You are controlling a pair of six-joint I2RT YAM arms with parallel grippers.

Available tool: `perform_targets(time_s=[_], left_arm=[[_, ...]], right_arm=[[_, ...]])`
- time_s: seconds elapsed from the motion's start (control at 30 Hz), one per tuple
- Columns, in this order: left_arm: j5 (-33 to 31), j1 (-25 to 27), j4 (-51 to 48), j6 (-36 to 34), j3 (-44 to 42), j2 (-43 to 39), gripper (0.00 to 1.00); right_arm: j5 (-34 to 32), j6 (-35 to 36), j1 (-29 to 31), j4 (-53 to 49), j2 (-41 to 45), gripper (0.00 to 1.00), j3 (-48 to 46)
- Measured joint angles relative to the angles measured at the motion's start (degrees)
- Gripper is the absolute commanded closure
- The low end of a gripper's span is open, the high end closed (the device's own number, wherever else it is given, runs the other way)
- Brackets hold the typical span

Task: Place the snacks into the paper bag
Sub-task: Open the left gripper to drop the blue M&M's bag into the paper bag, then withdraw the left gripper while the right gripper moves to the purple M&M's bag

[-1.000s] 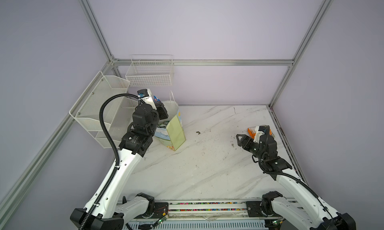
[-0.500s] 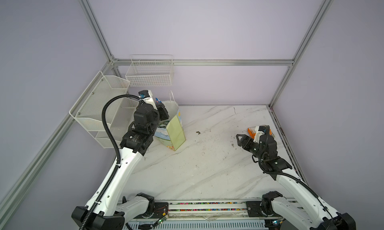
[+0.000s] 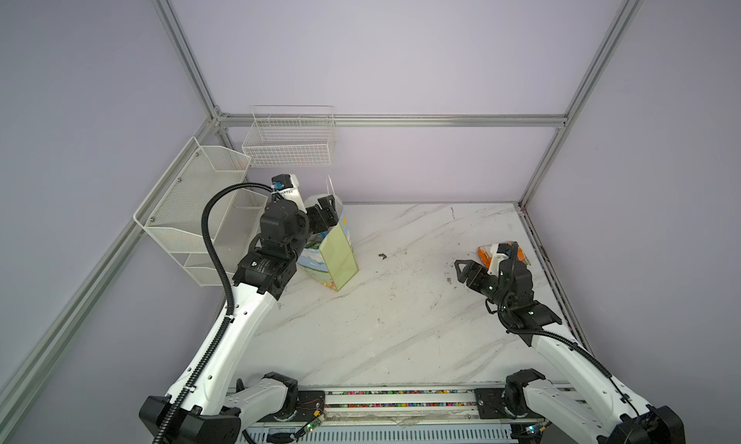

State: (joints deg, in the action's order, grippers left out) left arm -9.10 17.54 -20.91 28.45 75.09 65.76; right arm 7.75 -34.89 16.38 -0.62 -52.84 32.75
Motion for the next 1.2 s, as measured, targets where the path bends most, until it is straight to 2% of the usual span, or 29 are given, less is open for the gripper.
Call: perform_targets(time_s=[0.17,0.5,0.7,0.87,1.2], left_arm=[[-0.7,4.1,0.1,-1.5,0.0,-1.0,0.1],[-4.8,17.2,0.5,-9.2,0.0,-1.0,0.11],[-4.9,21.0,1.3,-11.0,-0.3,-0.1,0.14],[-4.3,24.5,3.5,-11.6,-3.9,-0.1,0.14],[-1.3,29.0,6.5,-10.9,-14.4,-0.2,0.13]], right_arm=[[0.0,0.0,0.0,0.0,-0.5,0.15,0.0],[-1.2,-1.1,0.0,-0.2,-0.7,0.13,0.5],[-2.6,-1.5,-0.2,-0.5,-1.5,0.13,1.6],[-3.7,-1.2,-1.7,-1.8,-3.6,0.13,3.2],[-3.6,0.8,-9.2,-3.8,-7.6,0.13,7.7]])
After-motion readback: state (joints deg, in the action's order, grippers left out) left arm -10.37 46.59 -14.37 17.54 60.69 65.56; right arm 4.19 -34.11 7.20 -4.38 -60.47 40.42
